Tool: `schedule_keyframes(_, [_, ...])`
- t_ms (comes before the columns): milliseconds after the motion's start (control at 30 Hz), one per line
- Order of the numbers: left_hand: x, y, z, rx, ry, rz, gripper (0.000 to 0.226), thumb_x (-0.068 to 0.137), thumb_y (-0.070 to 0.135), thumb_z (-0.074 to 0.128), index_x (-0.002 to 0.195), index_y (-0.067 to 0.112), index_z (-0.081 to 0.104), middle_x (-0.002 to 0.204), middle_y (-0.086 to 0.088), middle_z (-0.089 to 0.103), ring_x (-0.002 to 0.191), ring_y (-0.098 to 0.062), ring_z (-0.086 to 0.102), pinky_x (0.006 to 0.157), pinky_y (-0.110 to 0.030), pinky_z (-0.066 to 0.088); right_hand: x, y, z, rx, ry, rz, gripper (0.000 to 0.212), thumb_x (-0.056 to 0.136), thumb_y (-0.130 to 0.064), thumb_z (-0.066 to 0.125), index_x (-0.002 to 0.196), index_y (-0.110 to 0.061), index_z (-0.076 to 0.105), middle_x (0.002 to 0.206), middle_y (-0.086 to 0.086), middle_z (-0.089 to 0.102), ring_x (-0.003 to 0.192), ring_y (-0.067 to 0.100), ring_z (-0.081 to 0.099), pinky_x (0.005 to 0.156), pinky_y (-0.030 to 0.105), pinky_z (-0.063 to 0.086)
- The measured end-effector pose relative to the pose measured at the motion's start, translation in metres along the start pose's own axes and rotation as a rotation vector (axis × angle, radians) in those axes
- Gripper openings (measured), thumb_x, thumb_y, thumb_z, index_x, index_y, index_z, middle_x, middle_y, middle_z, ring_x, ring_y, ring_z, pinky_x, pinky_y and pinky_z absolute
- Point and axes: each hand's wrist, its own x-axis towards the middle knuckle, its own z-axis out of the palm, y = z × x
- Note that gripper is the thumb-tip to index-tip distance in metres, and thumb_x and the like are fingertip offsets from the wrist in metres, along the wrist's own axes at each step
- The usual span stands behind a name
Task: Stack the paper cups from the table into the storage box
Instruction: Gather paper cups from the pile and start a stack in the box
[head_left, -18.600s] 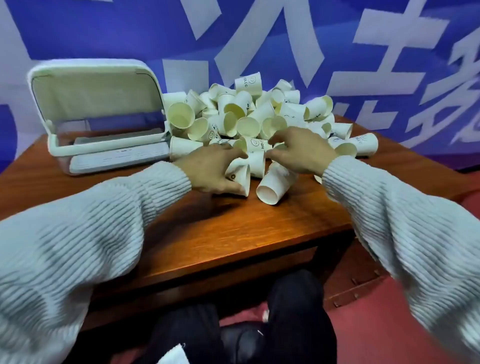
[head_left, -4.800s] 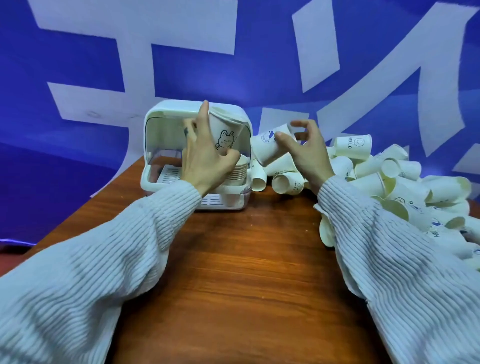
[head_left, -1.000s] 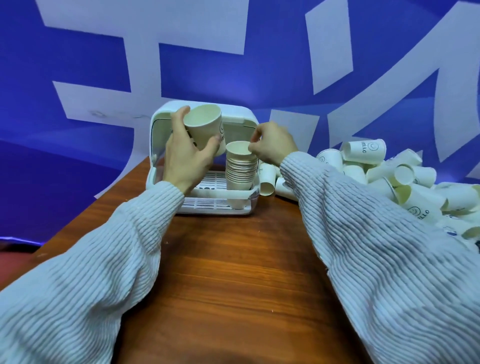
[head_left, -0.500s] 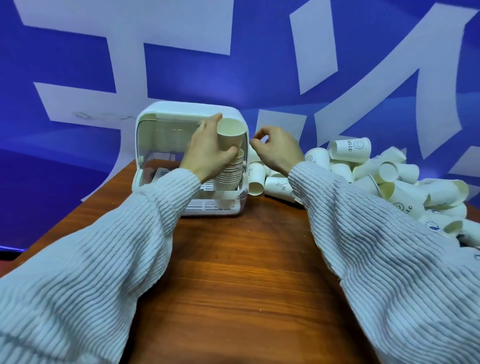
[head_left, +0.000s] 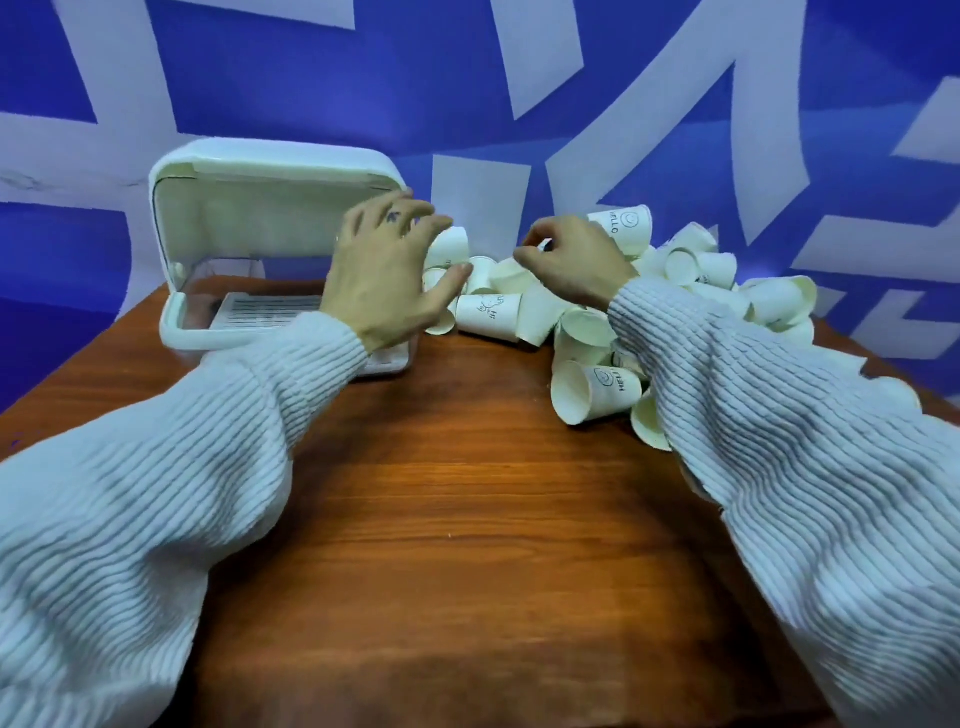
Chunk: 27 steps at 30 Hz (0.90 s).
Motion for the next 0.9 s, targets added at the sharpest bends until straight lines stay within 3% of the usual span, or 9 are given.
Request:
schedule_keyframes(67, [-0.001, 0.034, 0.008, -0.096, -0.015, 0.108, 0.054, 0.091, 0.054, 0.050, 0.127, 0.018, 0.066, 0.128, -0.005, 0.064, 0.129, -0.031, 0.051, 0.107, -0.049, 0.037, -0.014, 0.015, -0.010, -0.059, -0.028, 0.013, 0.015, 0.090, -0.039, 0.057, 0.092, -0.030, 0.069, 0.089, -0.005, 0.067, 0.094, 0.022, 0.066, 0.081, 0.035, 0.052])
schedule_keyframes(200, [-0.003, 0.094, 0.021, -0.238, -0.280, 0.193, 0.061, 0.086, 0.054, 0.046, 0.132, 0.018, 0.062, 0.133, -0.008, 0.061, 0.124, -0.033, 0.054, 0.101, -0.051, 0.046, -0.048, 0.045, -0.033, -0.125, -0.123, 0.053, 0.017, 0.092, -0.034, 0.058, 0.095, -0.027, 0.073, 0.077, -0.015, 0.063, 0.089, 0.019, 0.066, 0.080, 0.032, 0.050])
schedule_keyframes(367, [-0.014, 0.137, 0.040, -0.242, -0.496, 0.224, 0.096, 0.072, 0.083, 0.037, 0.144, 0.021, 0.050, 0.143, -0.010, 0.051, 0.127, -0.033, 0.052, 0.104, -0.054, 0.044, -0.100, 0.072, -0.063, -0.293, -0.291, 0.017, 0.018, 0.093, -0.040, 0.063, 0.101, -0.026, 0.071, 0.091, -0.007, 0.065, 0.091, 0.017, 0.061, 0.076, 0.030, 0.041])
schedule_keyframes(500, [-0.020, 0.153, 0.058, -0.153, -0.493, 0.221, 0.091, 0.080, 0.068, 0.067, 0.151, 0.017, 0.040, 0.145, -0.016, 0.049, 0.128, -0.039, 0.050, 0.102, -0.053, 0.043, -0.136, 0.089, -0.066, -0.465, -0.433, -0.005, 0.032, 0.087, -0.056, 0.067, 0.109, -0.033, 0.066, 0.096, -0.008, 0.064, 0.092, 0.019, 0.059, 0.073, 0.034, 0.042])
schedule_keyframes(633, [-0.023, 0.160, 0.067, -0.100, -0.482, 0.254, 0.076, 0.079, 0.052, 0.076, 0.140, 0.014, 0.050, 0.137, -0.017, 0.048, 0.118, -0.039, 0.053, 0.093, -0.049, 0.046, -0.147, 0.107, -0.048, -0.600, -0.316, -0.052, 0.031, 0.093, -0.044, 0.063, 0.121, -0.031, 0.060, 0.104, 0.001, 0.067, 0.100, 0.028, 0.061, 0.070, 0.037, 0.041])
schedule_keyframes(733, [-0.027, 0.160, 0.069, -0.082, -0.499, 0.302, 0.069, 0.078, 0.041, 0.079, 0.135, 0.015, 0.051, 0.135, -0.015, 0.048, 0.118, -0.037, 0.051, 0.093, -0.048, 0.048, -0.146, 0.113, -0.041, -0.650, -0.234, -0.082, 0.019, 0.095, -0.030, 0.059, 0.114, -0.025, 0.061, 0.101, 0.005, 0.068, 0.093, 0.031, 0.063, 0.067, 0.037, 0.041])
schedule_keyframes(833, [-0.030, 0.157, 0.067, -0.131, -0.505, 0.283, 0.063, 0.082, 0.032, 0.076, 0.135, 0.015, 0.049, 0.135, -0.015, 0.046, 0.115, -0.037, 0.053, 0.090, -0.048, 0.050, -0.145, 0.114, -0.041, -0.680, -0.190, -0.125, 0.013, 0.093, -0.030, 0.060, 0.103, -0.024, 0.063, 0.102, 0.001, 0.066, 0.093, 0.030, 0.063, 0.065, 0.036, 0.040])
schedule_keyframes(900, [-0.031, 0.155, 0.061, -0.157, -0.502, 0.265, 0.061, 0.082, 0.036, 0.069, 0.135, 0.014, 0.049, 0.133, -0.016, 0.047, 0.111, -0.038, 0.056, 0.086, -0.049, 0.052, -0.145, 0.112, -0.044, -0.649, -0.172, -0.131, 0.011, 0.090, -0.033, 0.062, 0.097, -0.024, 0.063, 0.101, -0.002, 0.063, 0.093, 0.029, 0.063, 0.064, 0.036, 0.039])
